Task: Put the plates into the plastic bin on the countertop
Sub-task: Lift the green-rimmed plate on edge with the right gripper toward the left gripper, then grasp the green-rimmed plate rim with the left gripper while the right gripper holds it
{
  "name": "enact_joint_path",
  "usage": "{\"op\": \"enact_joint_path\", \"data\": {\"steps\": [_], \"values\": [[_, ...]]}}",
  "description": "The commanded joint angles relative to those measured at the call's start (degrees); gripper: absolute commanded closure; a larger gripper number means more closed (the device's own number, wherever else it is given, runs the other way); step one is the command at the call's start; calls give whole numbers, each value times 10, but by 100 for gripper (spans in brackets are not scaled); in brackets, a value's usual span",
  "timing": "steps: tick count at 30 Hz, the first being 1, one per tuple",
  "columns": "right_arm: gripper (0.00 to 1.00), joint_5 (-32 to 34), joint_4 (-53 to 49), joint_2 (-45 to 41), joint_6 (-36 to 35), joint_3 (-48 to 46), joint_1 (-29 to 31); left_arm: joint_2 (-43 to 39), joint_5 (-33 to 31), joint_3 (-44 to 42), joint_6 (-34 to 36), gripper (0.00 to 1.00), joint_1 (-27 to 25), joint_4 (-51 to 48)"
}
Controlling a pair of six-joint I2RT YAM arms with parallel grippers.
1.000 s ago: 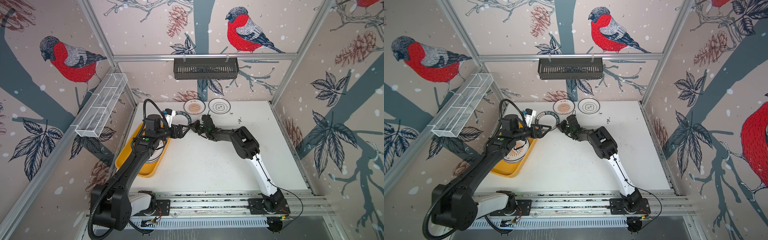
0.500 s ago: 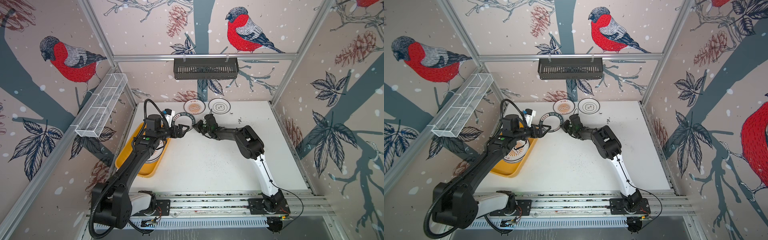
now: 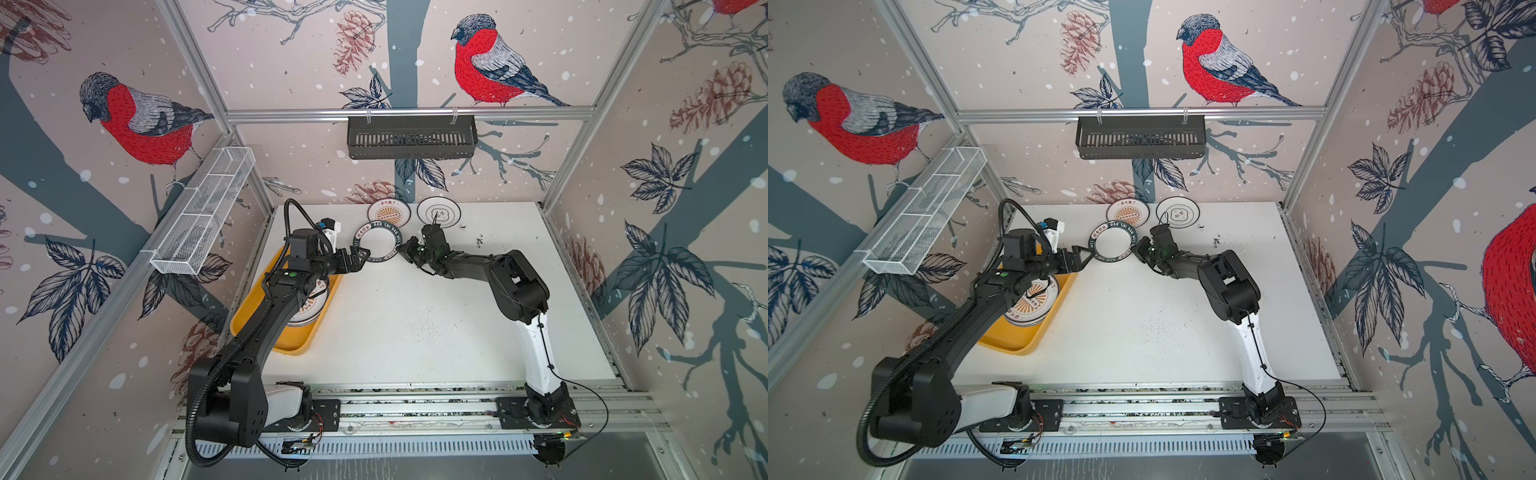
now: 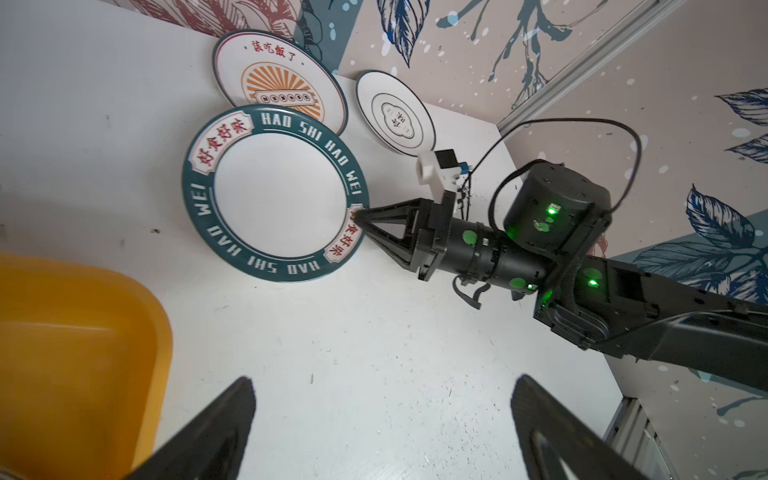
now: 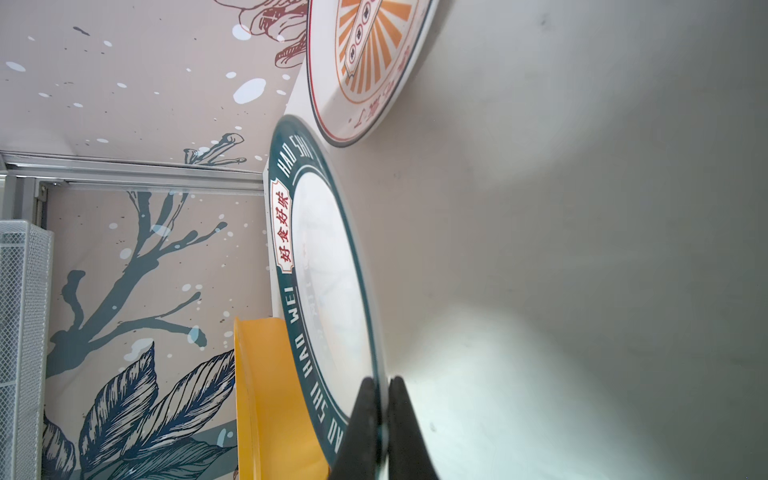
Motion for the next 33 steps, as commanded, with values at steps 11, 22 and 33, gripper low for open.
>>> {"op": "enact_joint_path", "data": {"steps": [11,22,33], "values": [[97,-79,51,-76,-27,-40,-4,42,-51,8,-41,4,64,-16],[97,-127,53,-110,-40,-56,8,59,13,0,-56,12,104,19],[97,-156,74,-115,-30,-59,20,78,56,-6,-72,33,118,42]]}}
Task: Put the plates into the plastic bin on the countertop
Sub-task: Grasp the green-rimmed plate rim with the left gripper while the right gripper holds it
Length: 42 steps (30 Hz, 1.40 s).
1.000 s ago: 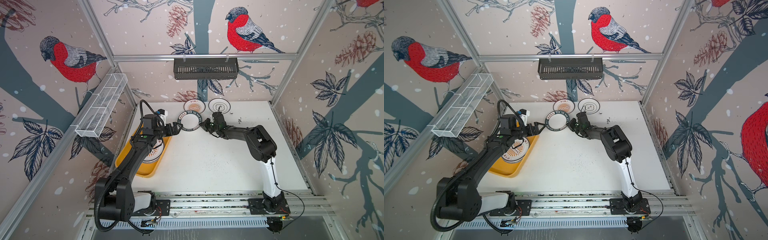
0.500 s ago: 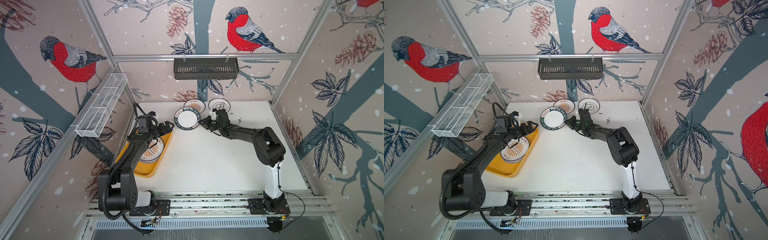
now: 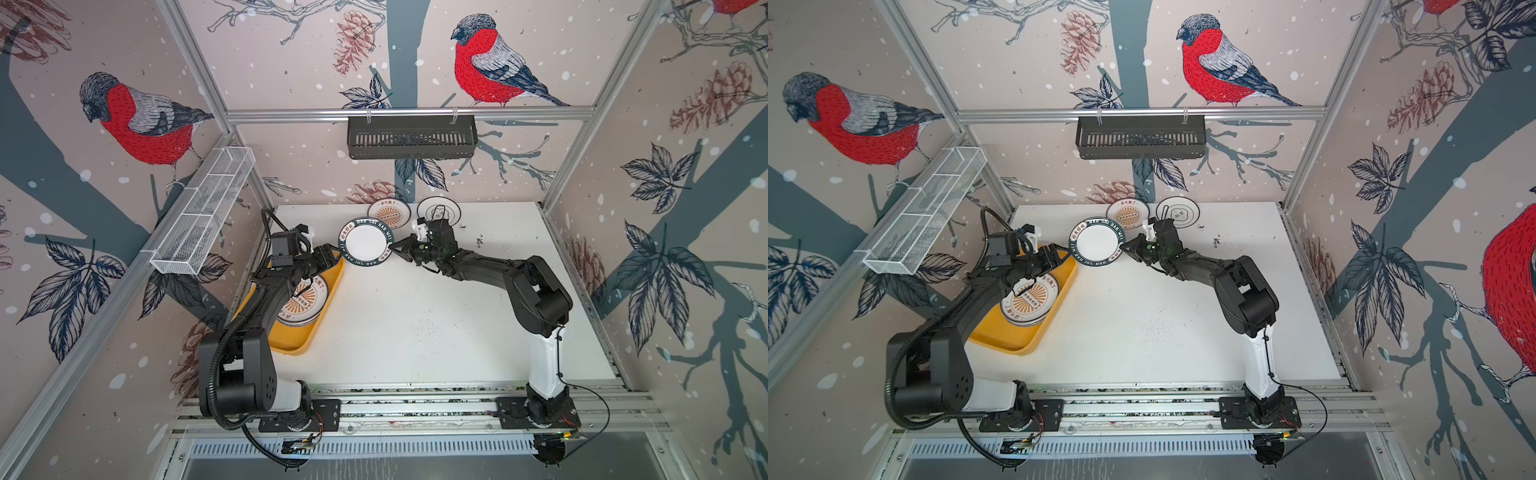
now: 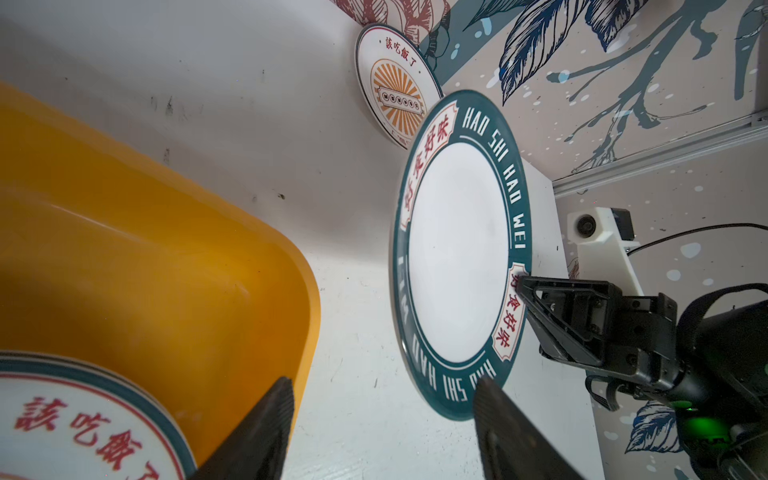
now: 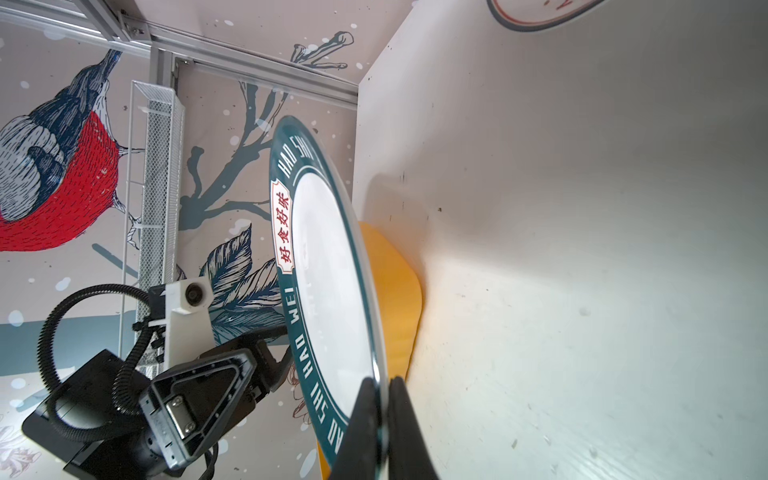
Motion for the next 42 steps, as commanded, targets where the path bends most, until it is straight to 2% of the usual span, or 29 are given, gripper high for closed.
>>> {"op": "enact_joint_path", "data": {"steps": [1,14,26,31,37,42], "values": [[97,-23,44,-10,-1,-4,5,3,27,-2,-7,33,4,36],[97,-34,54,-15,-7,-9,15,15,46,-5,-16,52,8,51],[97,-36,56,-13,-9,-7,18,19,77,-12,-31,92,10,76],[96,-33,57,-12,-9,-7,18,16,83,-13,-35,100,11,82],[87,-29,62,-11,-9,-7,17,18,90,-15,-38,100,12,87],[65,-27,67,-11,-11,-6,17,19,98,-16,-42,100,14,93]]}}
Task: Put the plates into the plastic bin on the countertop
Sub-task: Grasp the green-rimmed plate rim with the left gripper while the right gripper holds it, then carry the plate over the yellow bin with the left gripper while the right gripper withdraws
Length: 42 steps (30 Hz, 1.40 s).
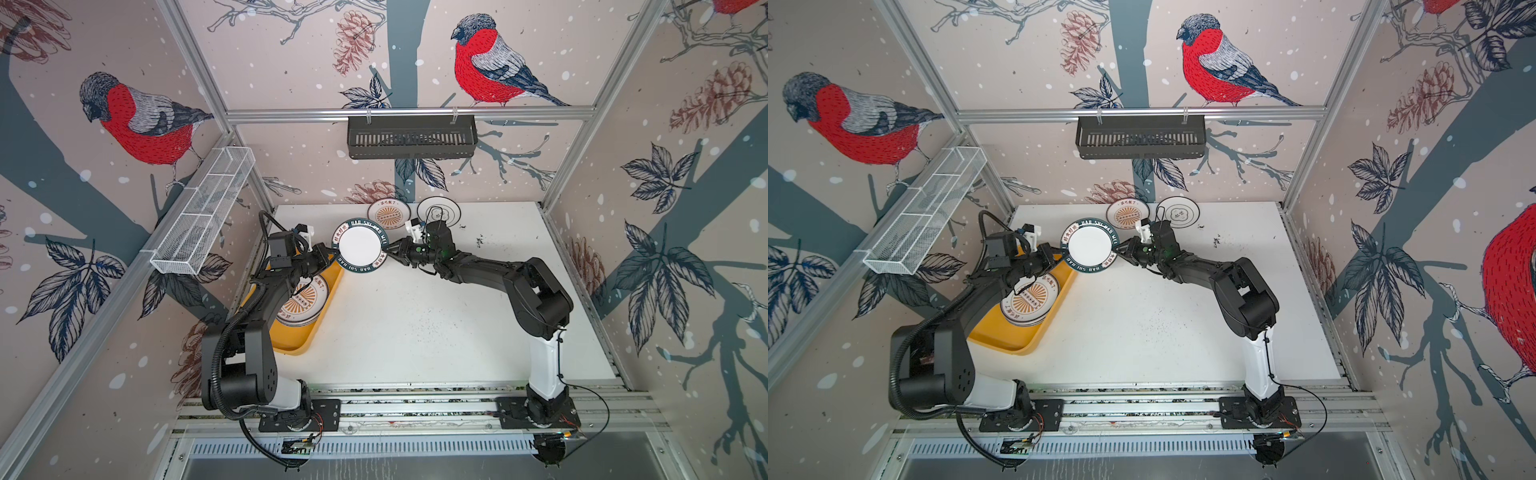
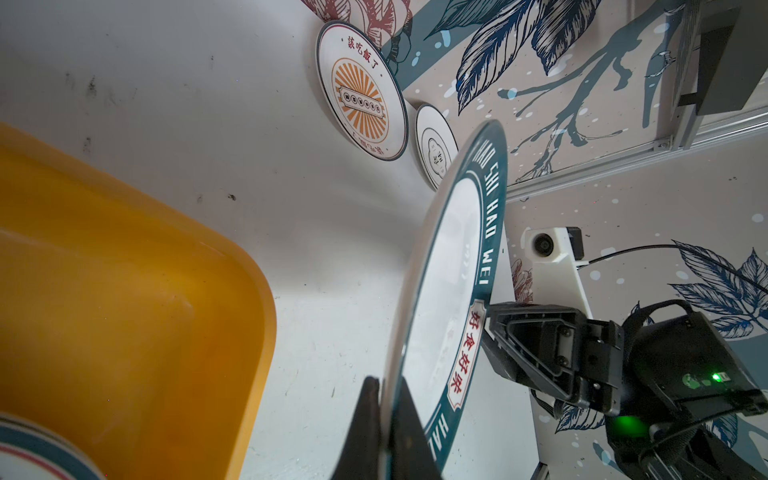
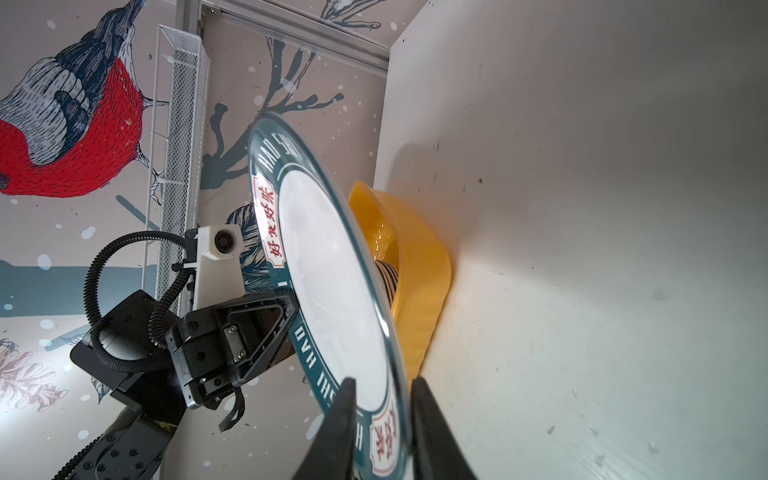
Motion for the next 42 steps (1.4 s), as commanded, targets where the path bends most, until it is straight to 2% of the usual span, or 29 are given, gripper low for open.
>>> {"op": "enact_joint_path", "data": {"steps": [1,6,16,26,31,37,42], "values": [[61,3,41,-3,-1,4,1,-1,19,-1,9,100,2,21],[37,16,34,-13,-15,2,-1,-8,21,-2,9,100,4,23],[0,69,9,-65,-72,-18,-16,-25,27,4,23,100,5,11],[1,142,-16,-155,-126,-74,-56,-68,16,-10,1,100,6,10],[1,175,-35,-200,-156,-102,-78,-110,-14,-48,-27,100,5,12],[0,182,-35,-242,-160,-144,-113,-185,-65,-96,-65,100,8,9],[0,193,-42,-272,-176,-164,-128,-245,-97,-128,-85,100,33,-16]]}}
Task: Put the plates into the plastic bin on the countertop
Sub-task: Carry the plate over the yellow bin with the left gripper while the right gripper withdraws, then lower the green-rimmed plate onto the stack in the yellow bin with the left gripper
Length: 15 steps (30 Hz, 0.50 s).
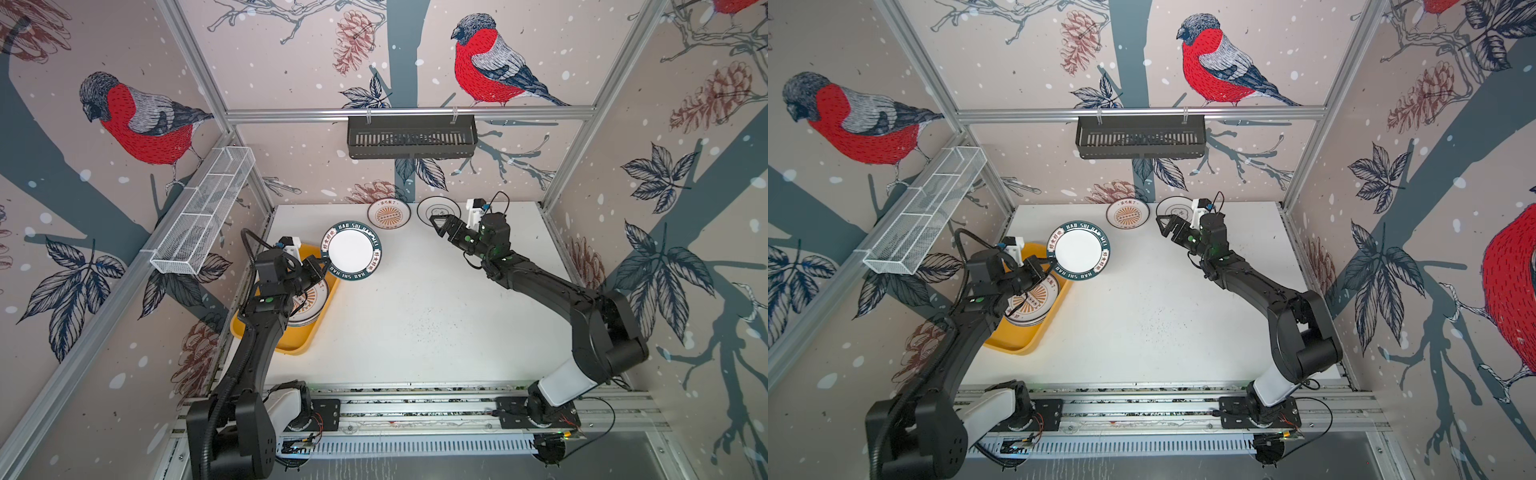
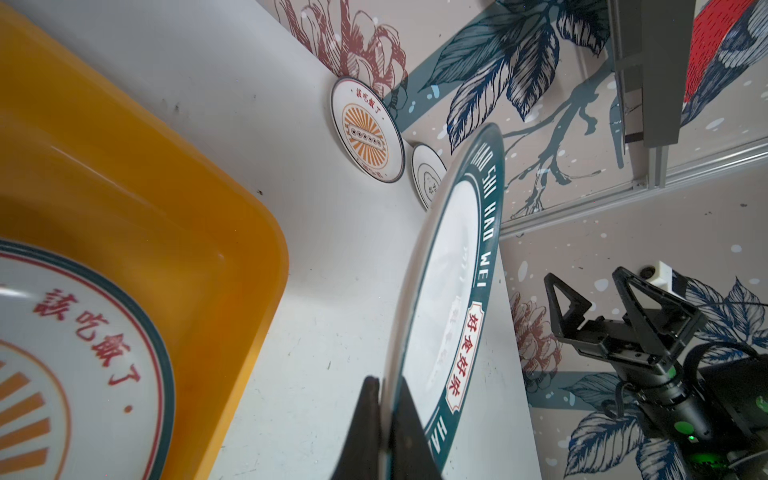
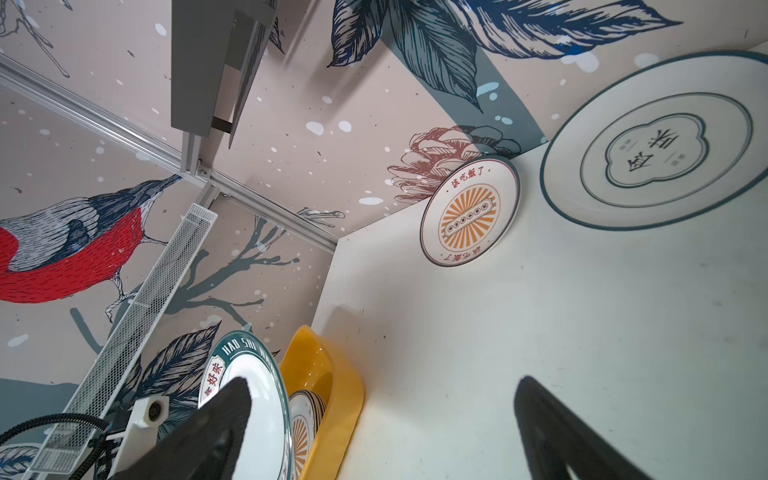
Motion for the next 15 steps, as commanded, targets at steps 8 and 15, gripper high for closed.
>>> {"op": "enact_joint_path", "data": {"steps": [8,15], "values": [[0,12,6,-19,-21,-14,-14,-128,-74,-72,-62,100,122,-84],[1,-3,11,-10,-10,-12,-14,-189,-80,-117,-90,100,200,-121]]}}
